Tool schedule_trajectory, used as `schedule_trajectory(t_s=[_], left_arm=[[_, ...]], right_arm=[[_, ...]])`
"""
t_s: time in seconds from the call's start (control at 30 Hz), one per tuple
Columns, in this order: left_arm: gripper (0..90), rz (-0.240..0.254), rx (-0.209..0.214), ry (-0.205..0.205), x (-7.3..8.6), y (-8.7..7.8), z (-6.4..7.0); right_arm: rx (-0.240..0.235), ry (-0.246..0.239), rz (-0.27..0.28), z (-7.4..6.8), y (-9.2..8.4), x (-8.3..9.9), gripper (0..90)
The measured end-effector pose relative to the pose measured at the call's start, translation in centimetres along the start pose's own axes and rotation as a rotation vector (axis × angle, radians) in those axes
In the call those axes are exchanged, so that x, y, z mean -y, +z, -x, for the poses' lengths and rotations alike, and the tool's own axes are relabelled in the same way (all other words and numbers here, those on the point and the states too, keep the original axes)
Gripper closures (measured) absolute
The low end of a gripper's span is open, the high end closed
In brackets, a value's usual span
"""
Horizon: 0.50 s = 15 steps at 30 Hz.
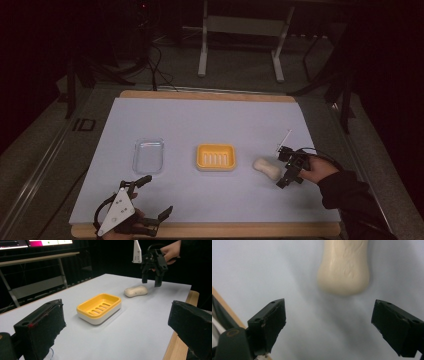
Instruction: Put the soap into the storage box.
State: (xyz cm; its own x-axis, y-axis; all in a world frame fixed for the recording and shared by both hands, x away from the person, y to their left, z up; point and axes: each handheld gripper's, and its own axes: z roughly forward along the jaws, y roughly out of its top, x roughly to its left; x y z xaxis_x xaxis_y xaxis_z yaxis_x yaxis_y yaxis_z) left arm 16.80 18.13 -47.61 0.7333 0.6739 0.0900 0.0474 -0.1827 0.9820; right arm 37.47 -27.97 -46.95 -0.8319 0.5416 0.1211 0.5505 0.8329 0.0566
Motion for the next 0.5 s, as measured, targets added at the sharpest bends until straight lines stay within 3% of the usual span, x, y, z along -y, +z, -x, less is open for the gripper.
schedule_trajectory(t_s=[0.5], left_arm=[[0.9, -0.003, 0.001, 0.004, 0.0, 0.0, 0.0]], right_arm=[[-0.012, 0.003, 0.046, 0.9, 0.8, -2.0, 12.7]])
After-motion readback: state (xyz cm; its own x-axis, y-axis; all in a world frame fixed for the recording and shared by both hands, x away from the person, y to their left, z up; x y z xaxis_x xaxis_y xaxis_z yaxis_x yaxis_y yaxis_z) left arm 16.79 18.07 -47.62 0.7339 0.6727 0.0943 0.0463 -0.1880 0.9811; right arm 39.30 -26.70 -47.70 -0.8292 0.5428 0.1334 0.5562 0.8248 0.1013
